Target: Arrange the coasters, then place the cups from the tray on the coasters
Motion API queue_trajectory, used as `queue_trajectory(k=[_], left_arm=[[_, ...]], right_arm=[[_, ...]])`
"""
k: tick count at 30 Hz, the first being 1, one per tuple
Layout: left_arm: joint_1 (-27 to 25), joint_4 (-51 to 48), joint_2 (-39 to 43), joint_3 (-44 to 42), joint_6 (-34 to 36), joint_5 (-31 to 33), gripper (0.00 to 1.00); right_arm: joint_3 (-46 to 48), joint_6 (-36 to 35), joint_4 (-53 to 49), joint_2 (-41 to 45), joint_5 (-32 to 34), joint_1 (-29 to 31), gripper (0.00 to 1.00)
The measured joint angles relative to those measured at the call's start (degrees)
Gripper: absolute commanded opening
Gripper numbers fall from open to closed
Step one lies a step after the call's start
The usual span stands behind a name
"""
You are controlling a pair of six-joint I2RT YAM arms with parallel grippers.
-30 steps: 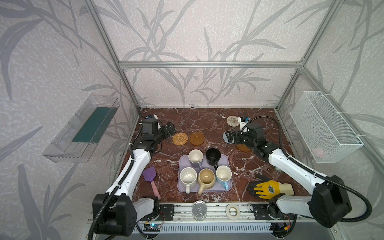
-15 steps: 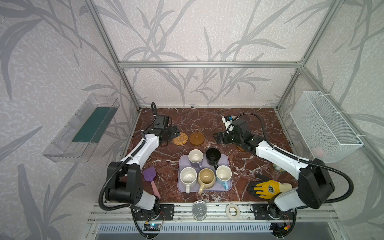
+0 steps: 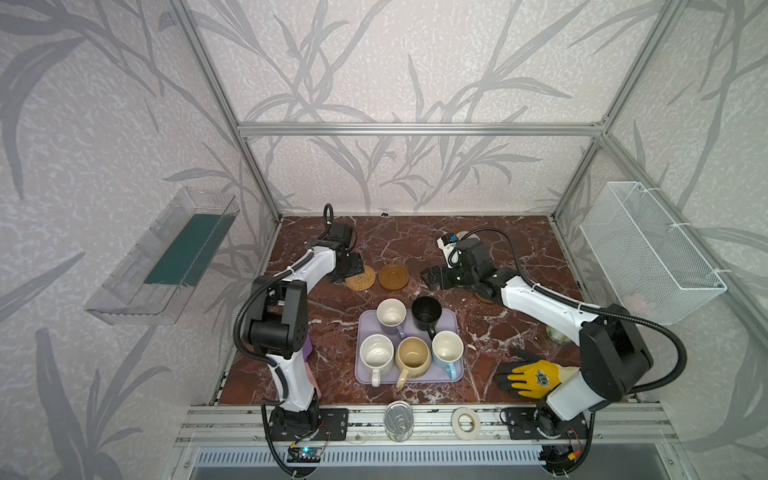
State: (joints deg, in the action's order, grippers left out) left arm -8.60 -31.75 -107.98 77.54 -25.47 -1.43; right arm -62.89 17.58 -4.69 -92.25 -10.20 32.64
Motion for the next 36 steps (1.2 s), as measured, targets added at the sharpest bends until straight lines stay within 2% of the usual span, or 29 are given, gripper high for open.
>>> queue_trajectory(k=[10,14,23,36], left_arm=[[0.0,-2.73,-7.56,5.42,2.14,1.53,0.71],[-0.09,-4.15,-9.73,7.74,2.99,2.08,0.64],[-0.74,-8.44,-11.8,10.67,5.38,4.37,0.64],[-0.72,-11.58,-11.28,10.01,6.29,8.44,0.63]], right_arm=[[-1.16,0.68,-0.11,-0.98,-1.03,0.0,0.99],[-1.44,0.79,-0.39,-1.05,-1.31,0.0,0.99],[-1.66,1.07,-0.7,-1.05,-1.49,0.0,0.99],[-1.66,1.07,-0.74,-1.05,-1.88,0.11,0.99]])
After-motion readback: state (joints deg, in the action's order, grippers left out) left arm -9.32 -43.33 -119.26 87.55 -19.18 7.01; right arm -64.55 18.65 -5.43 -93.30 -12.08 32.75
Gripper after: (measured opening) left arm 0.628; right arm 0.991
